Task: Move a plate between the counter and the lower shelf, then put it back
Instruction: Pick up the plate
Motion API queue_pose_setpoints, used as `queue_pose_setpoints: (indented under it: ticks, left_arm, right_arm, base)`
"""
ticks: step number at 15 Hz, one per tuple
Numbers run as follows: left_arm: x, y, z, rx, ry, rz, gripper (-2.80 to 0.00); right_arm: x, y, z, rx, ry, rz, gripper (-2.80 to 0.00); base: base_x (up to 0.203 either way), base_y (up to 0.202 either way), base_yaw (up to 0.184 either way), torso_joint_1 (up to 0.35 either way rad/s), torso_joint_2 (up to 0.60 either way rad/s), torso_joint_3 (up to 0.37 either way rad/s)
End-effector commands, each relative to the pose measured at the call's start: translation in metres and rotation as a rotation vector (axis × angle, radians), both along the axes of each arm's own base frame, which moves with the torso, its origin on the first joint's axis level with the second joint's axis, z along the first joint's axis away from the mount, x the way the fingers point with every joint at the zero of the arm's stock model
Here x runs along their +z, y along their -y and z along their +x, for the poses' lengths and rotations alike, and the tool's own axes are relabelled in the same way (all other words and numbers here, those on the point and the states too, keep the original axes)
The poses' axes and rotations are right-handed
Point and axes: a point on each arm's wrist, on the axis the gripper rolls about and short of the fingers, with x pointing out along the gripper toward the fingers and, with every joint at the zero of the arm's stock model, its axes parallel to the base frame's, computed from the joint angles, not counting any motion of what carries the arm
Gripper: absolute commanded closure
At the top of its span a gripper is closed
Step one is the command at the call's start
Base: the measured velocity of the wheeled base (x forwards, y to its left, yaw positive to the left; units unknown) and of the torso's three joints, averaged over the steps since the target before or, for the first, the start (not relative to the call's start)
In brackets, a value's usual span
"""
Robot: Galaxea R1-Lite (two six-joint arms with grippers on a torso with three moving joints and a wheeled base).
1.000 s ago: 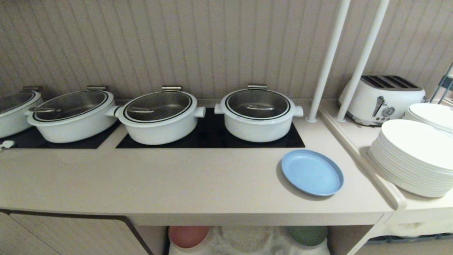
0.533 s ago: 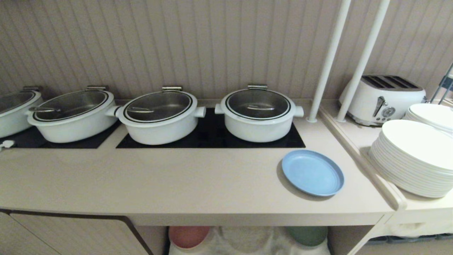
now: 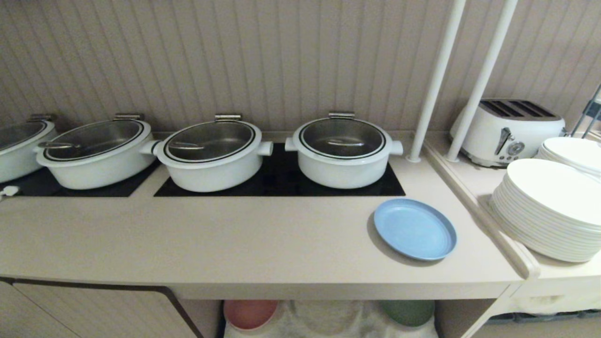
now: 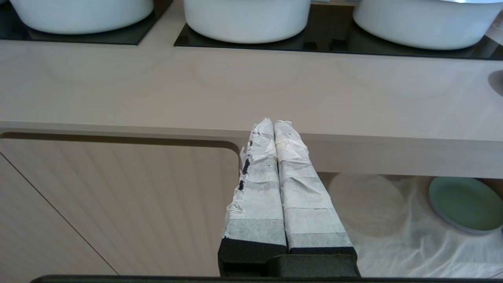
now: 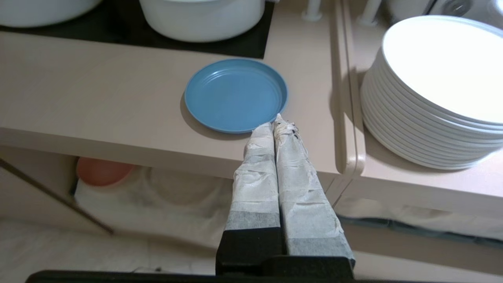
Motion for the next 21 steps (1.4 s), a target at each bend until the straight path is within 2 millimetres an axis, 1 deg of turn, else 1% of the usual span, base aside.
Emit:
queue_pose_setpoints:
  ticks: [1,4,7,9,11,13,17,19,21]
  left_arm:
    - [0.000,0.000,0.000,0.000,0.001,-0.001,0.00]
    - [0.000,0.000,0.000,0.000,0.001,-0.001,0.00]
    - [0.000,0.000,0.000,0.000,0.001,-0.001,0.00]
    - [0.000,0.000,0.000,0.000,0.001,-0.001,0.00]
    - [0.000,0.000,0.000,0.000,0.001,-0.001,0.00]
    - [0.000,0.000,0.000,0.000,0.001,-0.001,0.00]
    - [0.000,0.000,0.000,0.000,0.001,-0.001,0.00]
    - [0.000,0.000,0.000,0.000,0.001,-0.001,0.00]
    - [0.000,0.000,0.000,0.000,0.001,-0.001,0.00]
  right_arm:
    - [0.018,-0.001,0.056,0.005,-0.160,-0.001,0.00]
    - [0.036,-0.002,0.109,-0.001,-0.299,0.012,0.00]
    - [0.051,-0.002,0.148,-0.036,-0.494,0.078,0.00]
    - [0.051,-0.003,0.169,-0.060,-0.651,0.103,0.00]
    - [0.046,-0.003,0.189,-0.071,-0.754,0.109,0.00]
    - [0.037,-0.004,0.208,-0.076,-0.813,0.108,0.00]
    - [0.015,-0.005,0.234,-0.075,-0.899,0.095,0.00]
    - [0.005,-0.005,0.251,-0.076,-0.934,0.090,0.00]
    - [-0.002,-0.006,0.270,-0.066,-0.949,0.070,0.00]
  base:
    - [0.000,0.000,0.000,0.000,0.00,0.000]
    - [0.000,0.000,0.000,0.000,0.00,0.000]
    - [0.000,0.000,0.000,0.000,0.00,0.000]
    - [0.000,0.000,0.000,0.000,0.00,0.000]
    - [0.000,0.000,0.000,0.000,0.00,0.000]
    - [0.000,0.000,0.000,0.000,0.00,0.000]
    - [0.000,0.000,0.000,0.000,0.00,0.000]
    - [0.000,0.000,0.000,0.000,0.00,0.000]
    - [0.000,0.000,0.000,0.000,0.00,0.000]
